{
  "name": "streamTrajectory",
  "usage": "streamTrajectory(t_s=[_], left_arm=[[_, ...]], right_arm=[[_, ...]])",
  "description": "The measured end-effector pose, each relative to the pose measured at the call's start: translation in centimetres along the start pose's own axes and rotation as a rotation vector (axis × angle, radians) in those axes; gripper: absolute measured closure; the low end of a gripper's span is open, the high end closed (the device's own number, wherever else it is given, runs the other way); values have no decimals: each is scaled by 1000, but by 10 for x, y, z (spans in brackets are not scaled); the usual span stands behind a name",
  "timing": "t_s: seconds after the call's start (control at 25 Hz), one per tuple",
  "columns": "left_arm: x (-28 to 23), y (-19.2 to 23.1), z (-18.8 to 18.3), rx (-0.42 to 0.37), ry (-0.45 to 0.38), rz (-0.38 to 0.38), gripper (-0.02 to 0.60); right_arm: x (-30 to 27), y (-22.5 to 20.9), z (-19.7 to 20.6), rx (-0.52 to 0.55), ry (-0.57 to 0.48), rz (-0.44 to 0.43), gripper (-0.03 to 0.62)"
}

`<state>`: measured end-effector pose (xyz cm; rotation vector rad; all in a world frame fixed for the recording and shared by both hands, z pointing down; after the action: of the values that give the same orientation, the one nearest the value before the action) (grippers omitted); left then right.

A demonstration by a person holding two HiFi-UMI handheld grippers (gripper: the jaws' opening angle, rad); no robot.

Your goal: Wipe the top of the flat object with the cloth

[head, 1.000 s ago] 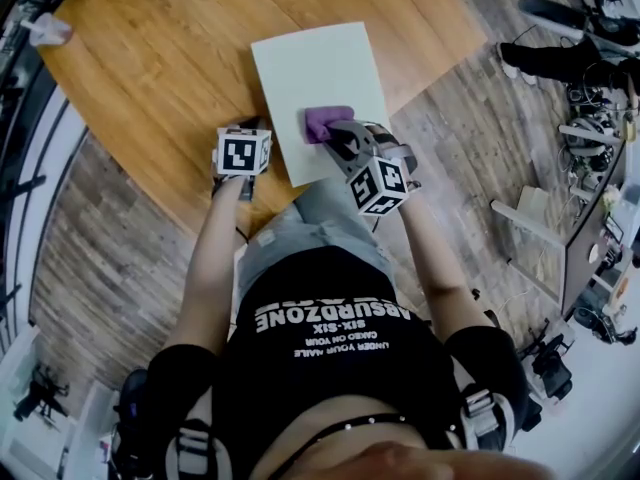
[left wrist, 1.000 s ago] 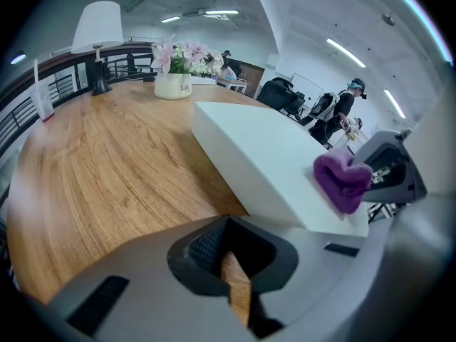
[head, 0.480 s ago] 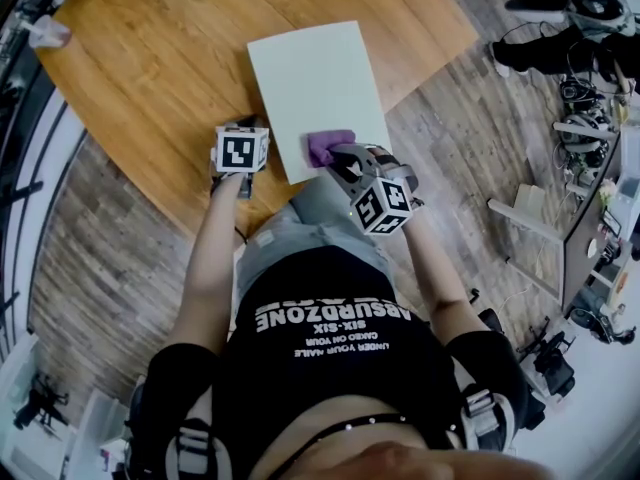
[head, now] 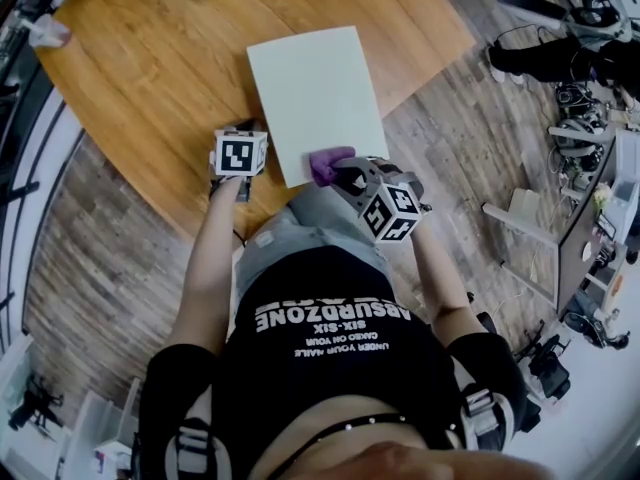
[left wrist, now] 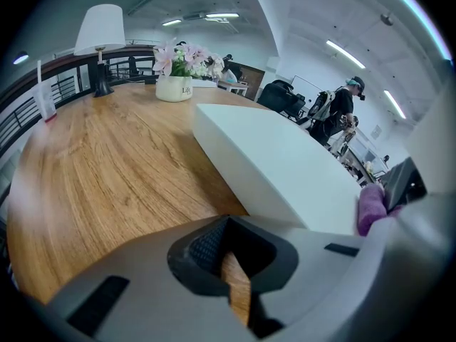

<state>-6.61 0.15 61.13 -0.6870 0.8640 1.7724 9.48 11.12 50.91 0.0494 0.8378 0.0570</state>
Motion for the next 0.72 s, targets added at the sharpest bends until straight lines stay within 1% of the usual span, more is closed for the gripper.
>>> streamTrajectory(t_s=[0.12,0.24,0.4,0.56,0.72], left_arm=[[0,-2,0,11,-2,11,568],[1,-3,2,18,9,11,568],[3,-7,5,24,19,14,568],[2,-10,0,24,12,14,568],[3,-4,-1,39,14,16,568]], right_arm=[[11,-14,-8,7,-9,-6,500],[23,-36,-15,26,-20,22,500],[42,-75,-29,67,-52,97,500],[57,-127,-46,132,-99,182,500],[52,-174,-55,214,-93,244,500]])
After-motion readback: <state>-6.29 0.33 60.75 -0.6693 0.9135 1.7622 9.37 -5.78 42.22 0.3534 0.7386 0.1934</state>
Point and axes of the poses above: the fingertips, and each gripper's own axes: x backward along the fingers, y to its left, z out of its underside, the point moved 1 cm from there along x, backward along the fingers, and after that the axes turned 8 degrees about -y, right-handed, at the moved point
